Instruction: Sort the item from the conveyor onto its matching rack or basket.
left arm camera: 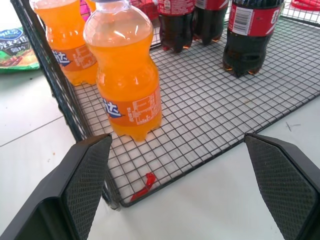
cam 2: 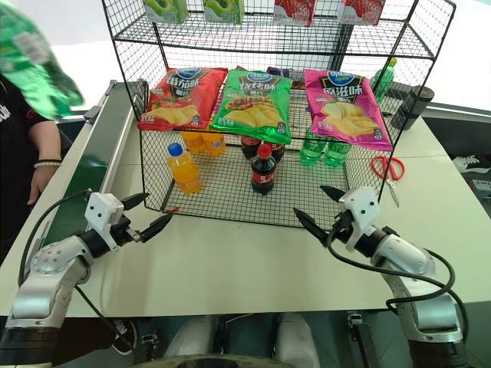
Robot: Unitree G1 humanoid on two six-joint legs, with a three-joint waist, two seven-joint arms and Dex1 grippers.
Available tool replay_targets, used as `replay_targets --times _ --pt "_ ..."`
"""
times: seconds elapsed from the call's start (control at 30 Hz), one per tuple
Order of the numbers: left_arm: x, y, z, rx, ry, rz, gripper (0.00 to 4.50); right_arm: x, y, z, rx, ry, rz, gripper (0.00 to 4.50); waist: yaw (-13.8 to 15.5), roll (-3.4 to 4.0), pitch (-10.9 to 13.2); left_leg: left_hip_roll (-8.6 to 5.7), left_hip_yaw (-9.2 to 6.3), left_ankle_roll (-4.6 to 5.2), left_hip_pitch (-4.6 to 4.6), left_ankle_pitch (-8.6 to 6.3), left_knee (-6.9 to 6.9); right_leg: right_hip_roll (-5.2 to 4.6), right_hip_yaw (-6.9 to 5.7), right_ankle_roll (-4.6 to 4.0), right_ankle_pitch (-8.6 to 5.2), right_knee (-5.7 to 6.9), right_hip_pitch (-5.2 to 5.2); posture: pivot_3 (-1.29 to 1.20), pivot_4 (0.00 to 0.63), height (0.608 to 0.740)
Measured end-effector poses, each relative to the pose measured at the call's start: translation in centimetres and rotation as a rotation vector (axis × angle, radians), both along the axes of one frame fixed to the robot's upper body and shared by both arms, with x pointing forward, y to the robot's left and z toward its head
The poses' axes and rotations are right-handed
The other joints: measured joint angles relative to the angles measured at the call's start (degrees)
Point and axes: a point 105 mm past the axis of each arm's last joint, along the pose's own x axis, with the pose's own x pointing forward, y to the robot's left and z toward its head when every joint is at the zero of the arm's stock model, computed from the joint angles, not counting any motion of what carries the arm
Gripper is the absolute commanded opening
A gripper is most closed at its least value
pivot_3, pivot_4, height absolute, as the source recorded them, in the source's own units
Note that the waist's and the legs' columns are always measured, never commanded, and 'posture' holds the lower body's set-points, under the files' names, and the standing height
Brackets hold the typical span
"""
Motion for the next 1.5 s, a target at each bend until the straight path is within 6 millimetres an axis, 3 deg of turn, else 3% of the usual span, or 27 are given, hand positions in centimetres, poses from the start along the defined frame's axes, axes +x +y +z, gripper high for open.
replay_targets --times 0.17,0.6,0.77,0.87,1.0,1.1,1.27,1.5 --pt "0.0 0.4 0.0 -0.005 -0.006 0.029 4.5 0.1 2.0 0.1 0.029 -0.006 0.06 4.47 0.1 -0.02 0.0 -0.01 0.0 0.0 -0.02 0.0 0.01 -0.01 0.0 0.0 0.0 -0.01 0.0 0.0 0.15 0.724" --pt "-0.7 1.0 0.8 -0.056 -0.029 0.088 4.5 0.1 3.3 -1.0 0.058 -0.005 0.097 4.47 0.0 -0.05 0.0 0.0 0.0 0.0 -0.01 0.0 -0.01 -0.02 0.0 0.0 0.0 0.0 -0.02 0.0 0.15 0.724" --pt "-0.9 3.7 2.7 -0.137 -0.088 0.192 4.5 0.4 3.9 -1.2 0.064 -0.006 0.133 4.47 -0.1 -0.05 0.0 0.01 -0.01 0.0 -0.01 0.0 0.0 -0.01 0.0 0.0 0.0 0.01 -0.03 0.0 0.15 0.724" --pt "-0.7 5.8 3.6 -0.173 -0.139 0.305 4.5 0.5 5.7 -0.9 0.087 -0.02 0.19 4.47 -0.1 -0.06 0.0 0.01 -0.01 0.0 0.01 0.0 -0.01 0.01 0.0 0.0 0.0 0.03 -0.03 0.0 0.15 0.724" --pt "-1.0 10.0 3.1 -0.163 -0.174 0.529 4.5 -0.2 8.8 -1.2 0.117 -0.006 0.29 4.47 -0.1 -0.12 -0.1 0.02 -0.01 0.0 -0.03 0.0 -0.01 0.03 -0.01 0.0 0.0 0.01 -0.05 0.0 0.15 0.724" --pt "-1.7 12.2 2.3 -0.176 -0.18 0.649 4.5 -0.9 10.5 -1.2 0.14 0.009 0.342 4.47 0.0 -0.22 -0.1 0.01 -0.02 -0.01 -0.04 0.0 0.0 0.0 -0.04 0.01 0.01 0.0 -0.05 0.0 0.15 0.724" --pt "-2.8 12.9 1.2 -0.168 -0.174 0.712 4.5 -1.1 11.2 -1.0 0.163 0.017 0.358 4.47 0.0 -0.37 -0.2 -0.02 -0.02 -0.02 -0.03 0.0 0.01 -0.09 -0.05 0.01 0.01 0.01 -0.04 0.0 0.15 0.724" --pt "-2.4 13.0 1.4 -0.183 -0.197 0.745 4.5 -1.1 11.2 -0.9 0.135 0.009 0.364 4.47 -0.1 -0.41 -0.2 -0.01 -0.02 -0.02 -0.04 0.0 -0.01 -0.09 -0.05 0.0 0.0 0.02 -0.07 0.0 0.15 0.724"
